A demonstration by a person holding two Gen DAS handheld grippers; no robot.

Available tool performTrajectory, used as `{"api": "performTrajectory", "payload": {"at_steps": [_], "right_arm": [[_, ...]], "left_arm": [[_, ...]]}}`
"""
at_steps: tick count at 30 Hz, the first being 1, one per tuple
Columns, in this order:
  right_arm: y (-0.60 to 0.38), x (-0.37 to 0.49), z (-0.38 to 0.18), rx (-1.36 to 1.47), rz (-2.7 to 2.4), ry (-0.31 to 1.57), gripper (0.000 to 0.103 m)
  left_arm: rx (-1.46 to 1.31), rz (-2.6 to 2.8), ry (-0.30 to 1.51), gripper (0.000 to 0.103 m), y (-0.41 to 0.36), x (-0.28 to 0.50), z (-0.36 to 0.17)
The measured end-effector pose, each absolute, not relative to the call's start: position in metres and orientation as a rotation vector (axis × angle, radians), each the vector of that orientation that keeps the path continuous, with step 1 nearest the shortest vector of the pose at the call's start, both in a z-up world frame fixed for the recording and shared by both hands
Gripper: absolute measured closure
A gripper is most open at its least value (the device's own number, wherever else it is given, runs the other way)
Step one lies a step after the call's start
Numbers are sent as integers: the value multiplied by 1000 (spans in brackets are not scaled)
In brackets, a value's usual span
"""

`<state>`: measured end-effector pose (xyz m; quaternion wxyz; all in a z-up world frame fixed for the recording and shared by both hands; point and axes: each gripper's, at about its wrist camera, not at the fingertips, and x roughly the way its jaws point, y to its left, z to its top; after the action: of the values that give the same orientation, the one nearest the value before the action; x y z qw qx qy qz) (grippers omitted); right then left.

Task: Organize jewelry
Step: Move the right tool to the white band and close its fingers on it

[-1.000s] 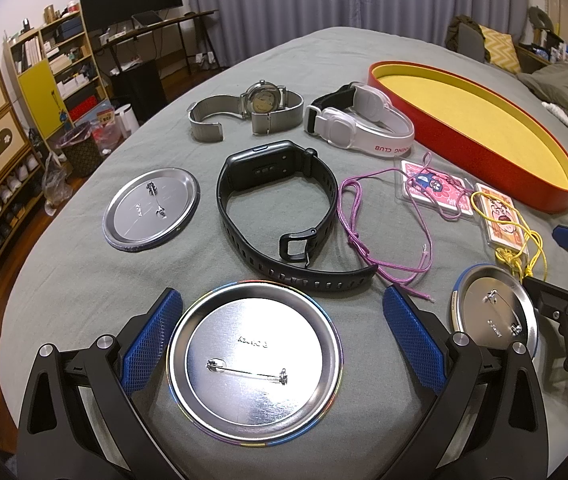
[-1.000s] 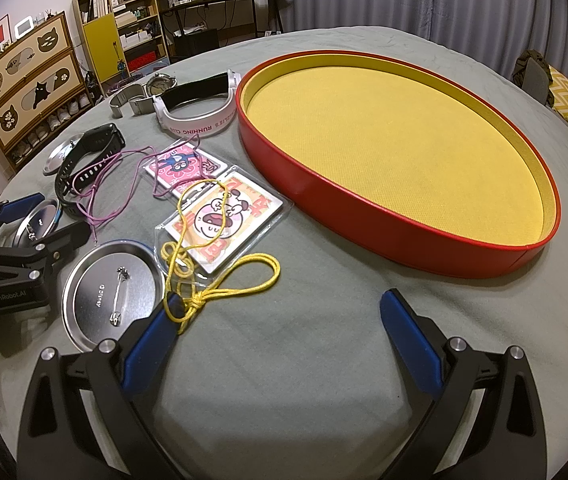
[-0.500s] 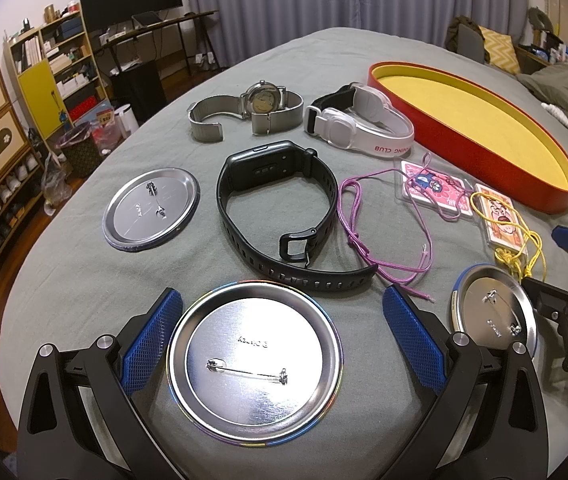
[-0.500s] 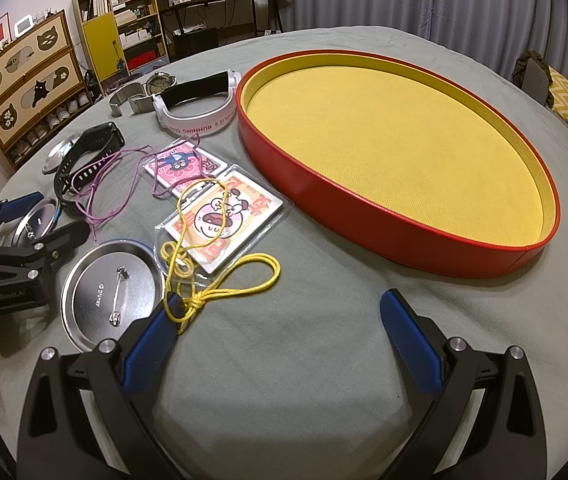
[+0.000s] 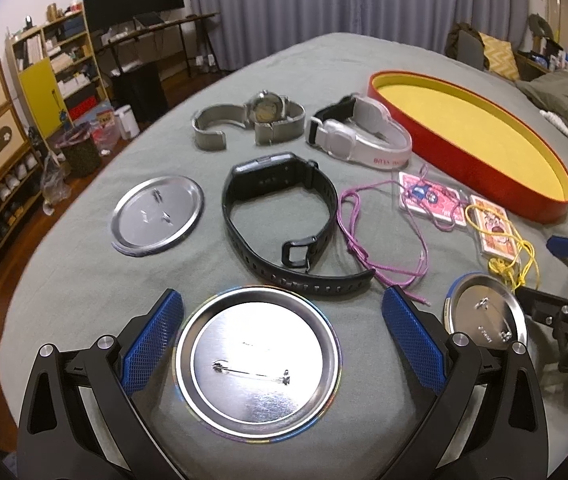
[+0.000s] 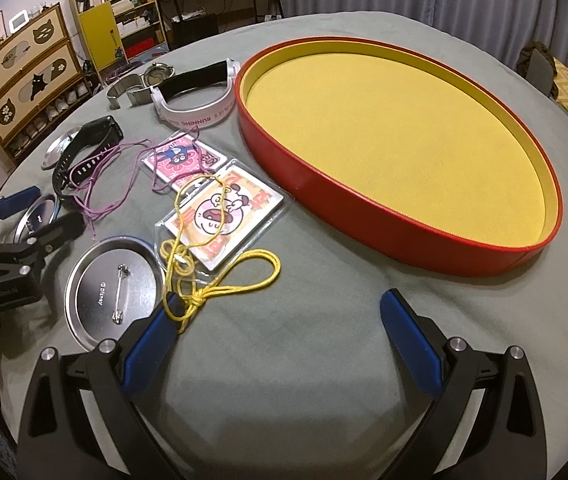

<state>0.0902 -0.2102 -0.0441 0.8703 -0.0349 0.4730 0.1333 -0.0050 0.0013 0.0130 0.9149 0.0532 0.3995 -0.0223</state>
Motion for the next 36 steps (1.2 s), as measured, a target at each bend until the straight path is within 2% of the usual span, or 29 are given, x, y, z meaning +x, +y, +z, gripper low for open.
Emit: {"api": "performTrajectory", "payload": {"at_steps": [8,13,23,29,36], "right_arm": [[-212,93,-42,-78,286,1041,8],[-214,90,-33,-62,280,1047,8],[-213,104,33,45,403,894,8],[-177,142,57,5,486,830,8],[-124,178,53,-90,555,821,8]], "left_arm": [[77,-87,719,5,-3,-15,36],[-13,-77,727,5,10,-6,45],[-97,1,712,5,50,37,79],[-109,24,742,5,76,69,79],[-57,28,823,5,91,110,60]]}}
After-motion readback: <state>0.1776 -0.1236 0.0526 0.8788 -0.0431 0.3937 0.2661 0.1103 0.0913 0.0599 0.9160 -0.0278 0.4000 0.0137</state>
